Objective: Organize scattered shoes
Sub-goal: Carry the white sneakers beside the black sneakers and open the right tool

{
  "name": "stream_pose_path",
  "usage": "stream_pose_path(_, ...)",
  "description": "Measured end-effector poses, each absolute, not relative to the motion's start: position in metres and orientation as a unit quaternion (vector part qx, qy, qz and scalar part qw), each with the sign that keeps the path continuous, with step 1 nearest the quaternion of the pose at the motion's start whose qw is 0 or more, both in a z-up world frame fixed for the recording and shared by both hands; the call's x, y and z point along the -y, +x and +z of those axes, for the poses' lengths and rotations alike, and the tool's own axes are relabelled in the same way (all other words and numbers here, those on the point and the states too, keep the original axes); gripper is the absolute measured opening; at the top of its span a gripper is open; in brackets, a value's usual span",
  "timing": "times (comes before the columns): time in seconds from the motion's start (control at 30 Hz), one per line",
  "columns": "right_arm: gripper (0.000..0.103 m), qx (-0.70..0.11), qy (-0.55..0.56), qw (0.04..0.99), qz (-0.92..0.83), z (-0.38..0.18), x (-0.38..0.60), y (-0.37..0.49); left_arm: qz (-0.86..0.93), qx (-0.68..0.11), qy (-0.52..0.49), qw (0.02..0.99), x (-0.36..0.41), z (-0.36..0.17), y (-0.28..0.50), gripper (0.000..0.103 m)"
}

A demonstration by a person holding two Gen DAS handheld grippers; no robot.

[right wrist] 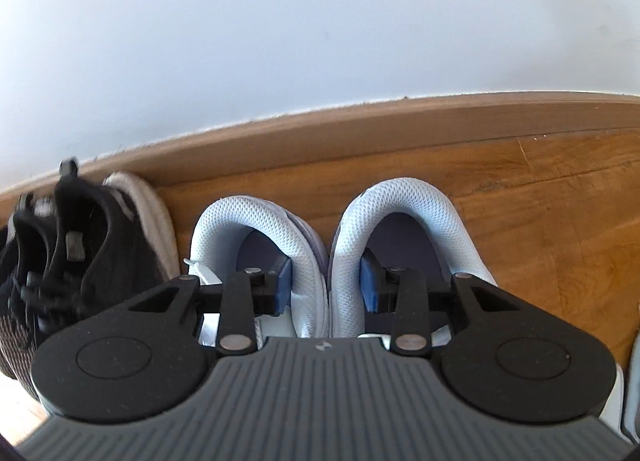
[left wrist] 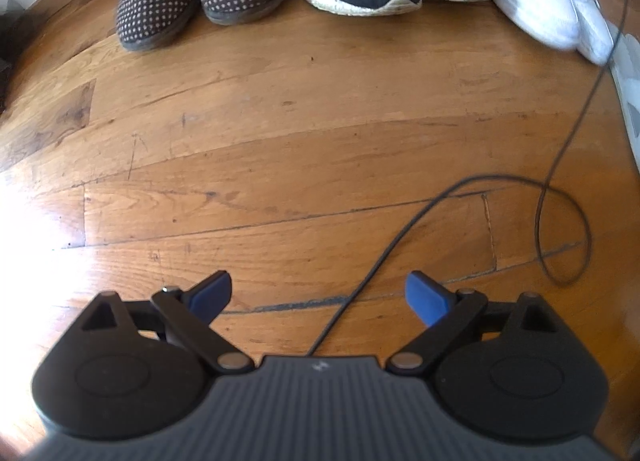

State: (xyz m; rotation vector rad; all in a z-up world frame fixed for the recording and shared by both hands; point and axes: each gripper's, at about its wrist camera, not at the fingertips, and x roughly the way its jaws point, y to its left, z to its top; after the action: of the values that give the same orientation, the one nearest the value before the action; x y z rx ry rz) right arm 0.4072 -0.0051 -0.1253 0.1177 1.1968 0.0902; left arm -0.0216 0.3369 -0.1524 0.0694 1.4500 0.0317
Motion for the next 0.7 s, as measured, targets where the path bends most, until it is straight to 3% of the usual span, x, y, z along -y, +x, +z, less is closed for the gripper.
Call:
stream_pose_path(0.27,0.039,-0.574,0.093,0.813,0.043,-0.131,0.023,0.439,0.025,-0.661,0.030,0.750,-0.329,-0.143,-0.028,0.094)
stream_pose_path(0.37,0.049,-0.581,0.096,0.806,0.065,-0.130,0.028,0.440,0.030,-0.659,0.033,0.751,-0.323,-0.138,-0.031,0.094)
stream_pose_path(0.43,0.073,-0.573,0.128,0.805,0.084,-0.122,0.044,0.433,0.032,-0.656,0.034,0.754,-0.318,-0.134,-0.031,0.094)
stream_pose_path(0.5,0.081,-0.564,0.150,0.806,0.100,-0.109,0.060,0.422,0.033,-0.652,0.037,0.757,-0.311,-0.129,-0.032,0.094)
stream_pose_path(0.7,0.083,-0.563,0.167,0.796,0.148,-0.063,0.127,0.356,0.026,-0.631,0.068,0.773,-0.279,-0.104,-0.020,0.094)
